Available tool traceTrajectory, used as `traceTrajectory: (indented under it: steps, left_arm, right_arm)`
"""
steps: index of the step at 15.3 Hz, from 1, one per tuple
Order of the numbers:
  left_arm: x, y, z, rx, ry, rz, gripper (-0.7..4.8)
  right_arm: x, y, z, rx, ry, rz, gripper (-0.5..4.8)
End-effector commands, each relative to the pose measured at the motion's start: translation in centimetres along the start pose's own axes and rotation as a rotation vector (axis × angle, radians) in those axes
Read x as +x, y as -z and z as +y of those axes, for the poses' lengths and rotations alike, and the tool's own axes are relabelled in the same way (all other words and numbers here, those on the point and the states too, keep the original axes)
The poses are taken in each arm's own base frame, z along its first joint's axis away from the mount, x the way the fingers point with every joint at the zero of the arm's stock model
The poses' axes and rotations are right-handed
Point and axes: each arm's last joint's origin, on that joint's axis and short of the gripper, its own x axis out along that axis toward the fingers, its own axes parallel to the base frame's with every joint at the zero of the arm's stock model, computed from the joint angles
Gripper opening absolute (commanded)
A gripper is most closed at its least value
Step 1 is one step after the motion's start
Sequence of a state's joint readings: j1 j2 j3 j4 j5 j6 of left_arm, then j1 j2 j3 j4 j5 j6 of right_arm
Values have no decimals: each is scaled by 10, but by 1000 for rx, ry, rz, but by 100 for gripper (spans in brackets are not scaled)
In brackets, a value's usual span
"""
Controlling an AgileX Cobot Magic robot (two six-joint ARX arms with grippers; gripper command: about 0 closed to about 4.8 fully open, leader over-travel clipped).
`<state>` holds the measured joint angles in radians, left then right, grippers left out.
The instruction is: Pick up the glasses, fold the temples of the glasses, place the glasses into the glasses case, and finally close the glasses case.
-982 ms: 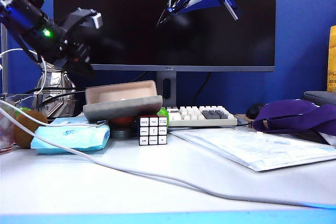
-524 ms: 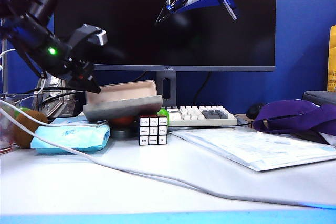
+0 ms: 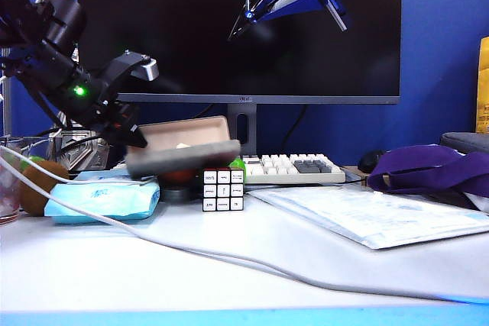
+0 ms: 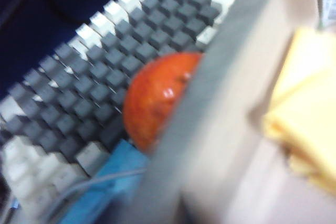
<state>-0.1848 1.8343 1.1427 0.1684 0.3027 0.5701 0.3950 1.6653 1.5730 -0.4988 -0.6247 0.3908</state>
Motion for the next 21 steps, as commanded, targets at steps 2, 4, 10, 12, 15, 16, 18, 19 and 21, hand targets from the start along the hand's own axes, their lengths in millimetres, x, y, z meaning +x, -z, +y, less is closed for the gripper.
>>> traceTrajectory:
  steps: [2, 4, 10, 12, 15, 16, 18, 19, 21]
  left_arm:
    - [0, -3, 0, -17, 8, -22, 48]
    - [0, -3, 0, -25, 24, -34, 7]
    - [-23, -26, 4, -101, 50, -132, -6]
    - [-34, -36, 6, -132, 41, -162, -6]
    - [-44, -51, -5, -174, 101, -192, -6]
    - [-44, -55, -11, -171, 120, -192, -6]
    - [-41, -65, -34, -158, 175, -157, -6]
    - [-38, -69, -48, -149, 160, -118, -6]
    - [-35, -77, -72, -133, 133, -54, -6]
  right_arm:
    - [-3, -2, 3, -21, -12, -13, -5]
    - [-3, -2, 3, -41, -9, -15, -5]
    - [-11, -5, -6, -51, 17, -30, -5]
    - [-19, -7, -12, -33, 37, -34, -5]
    - [-37, -5, -19, -6, 80, -18, -5]
    - [-40, -2, -20, 27, 95, 3, -5]
    - [-45, 7, -18, 92, 113, 79, -5]
    - [-47, 10, -17, 110, 114, 101, -5]
    - [-49, 15, -16, 166, 109, 143, -5]
